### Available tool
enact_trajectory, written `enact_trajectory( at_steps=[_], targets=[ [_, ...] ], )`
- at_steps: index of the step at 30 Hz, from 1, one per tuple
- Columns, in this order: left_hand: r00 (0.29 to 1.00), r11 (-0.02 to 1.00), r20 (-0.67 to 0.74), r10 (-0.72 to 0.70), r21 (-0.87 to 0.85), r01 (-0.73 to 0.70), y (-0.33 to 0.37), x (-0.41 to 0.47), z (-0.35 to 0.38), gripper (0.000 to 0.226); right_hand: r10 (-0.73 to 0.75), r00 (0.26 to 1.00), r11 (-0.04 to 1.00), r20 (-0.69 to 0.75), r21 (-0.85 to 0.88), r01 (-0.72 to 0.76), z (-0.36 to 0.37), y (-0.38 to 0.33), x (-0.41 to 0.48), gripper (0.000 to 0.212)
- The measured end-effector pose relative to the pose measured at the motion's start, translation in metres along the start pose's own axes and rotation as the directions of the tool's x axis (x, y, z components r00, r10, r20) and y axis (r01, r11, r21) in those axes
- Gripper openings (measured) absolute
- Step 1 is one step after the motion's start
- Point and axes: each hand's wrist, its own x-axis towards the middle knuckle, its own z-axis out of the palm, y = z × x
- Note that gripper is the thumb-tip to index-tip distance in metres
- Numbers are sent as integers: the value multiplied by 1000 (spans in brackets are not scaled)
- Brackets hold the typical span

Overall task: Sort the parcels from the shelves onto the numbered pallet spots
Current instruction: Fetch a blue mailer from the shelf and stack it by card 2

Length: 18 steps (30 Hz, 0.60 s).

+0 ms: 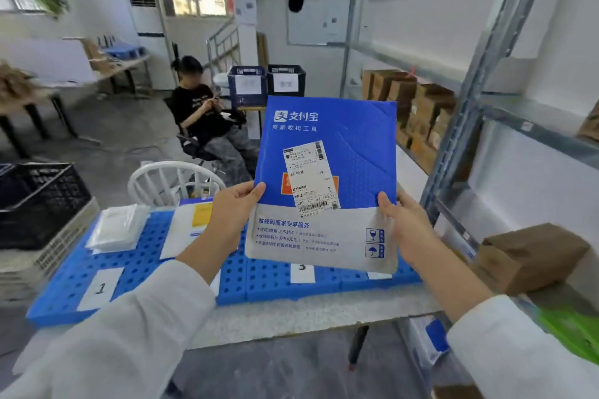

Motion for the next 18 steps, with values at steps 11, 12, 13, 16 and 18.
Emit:
enact_trajectory(
  at_steps=[11,12,13,16,18],
  targets=[
    [964,994,-259,-66,63,85,-45,104,-104,21,-43,974,957,223,-272,104,157,52,116,23],
    [958,993,-274,-79,66,101,-50,113,-116,21,-32,973,953,230,-287,99,173,60,123,25],
    [953,991,-289,-92,67,116,-56,123,-128,20,-26,972,950,235,-298,97,189,68,129,26],
    [938,990,-330,-107,51,131,-68,153,-158,16,-38,963,946,267,-300,120,236,88,148,37],
    [928,989,-353,-121,36,143,-76,173,-174,14,-38,958,943,286,-307,129,266,97,161,50]
  ],
)
